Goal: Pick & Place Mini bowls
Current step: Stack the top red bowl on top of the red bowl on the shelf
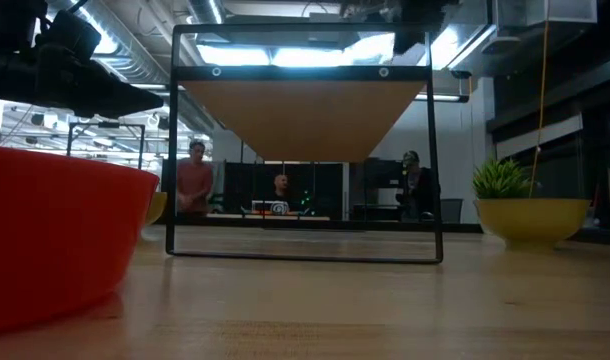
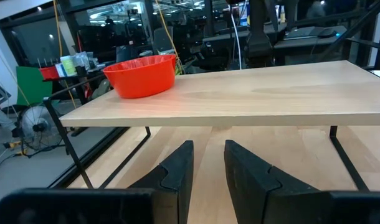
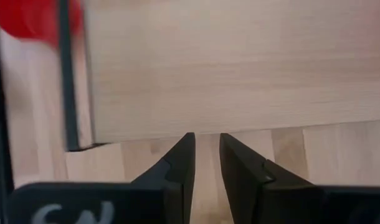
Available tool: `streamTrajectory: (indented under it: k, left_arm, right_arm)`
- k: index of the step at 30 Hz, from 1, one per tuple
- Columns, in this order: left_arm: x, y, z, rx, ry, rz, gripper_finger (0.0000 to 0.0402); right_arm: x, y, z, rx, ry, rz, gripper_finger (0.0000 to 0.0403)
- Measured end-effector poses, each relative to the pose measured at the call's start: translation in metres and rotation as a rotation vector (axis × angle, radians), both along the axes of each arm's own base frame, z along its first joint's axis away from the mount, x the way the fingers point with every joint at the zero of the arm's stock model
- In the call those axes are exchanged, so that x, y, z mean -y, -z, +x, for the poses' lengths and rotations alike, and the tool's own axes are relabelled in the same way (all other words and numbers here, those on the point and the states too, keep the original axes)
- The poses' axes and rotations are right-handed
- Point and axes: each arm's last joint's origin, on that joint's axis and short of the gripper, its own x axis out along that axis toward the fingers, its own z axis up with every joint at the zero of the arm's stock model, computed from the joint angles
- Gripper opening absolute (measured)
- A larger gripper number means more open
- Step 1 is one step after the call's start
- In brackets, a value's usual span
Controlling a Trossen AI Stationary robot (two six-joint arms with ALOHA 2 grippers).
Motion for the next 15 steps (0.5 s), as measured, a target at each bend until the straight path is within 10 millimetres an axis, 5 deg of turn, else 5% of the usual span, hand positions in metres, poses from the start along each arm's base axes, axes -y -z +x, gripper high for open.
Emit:
streamTrajectory:
  k: [5, 15]
  left_arm:
    - [0.0, 0.0, 0.0, 0.0, 0.0, 0.0, 0.0086]
    - [0.0, 0.0, 0.0, 0.0, 0.0, 0.0, 0.0086]
  right_arm:
    - [-0.007, 0.01, -0.039, 0.174, -0.007, 0.073, 0.0074]
    - [-0.023, 0.065, -0.099, 0.439, -0.073, 0.209, 0.0074]
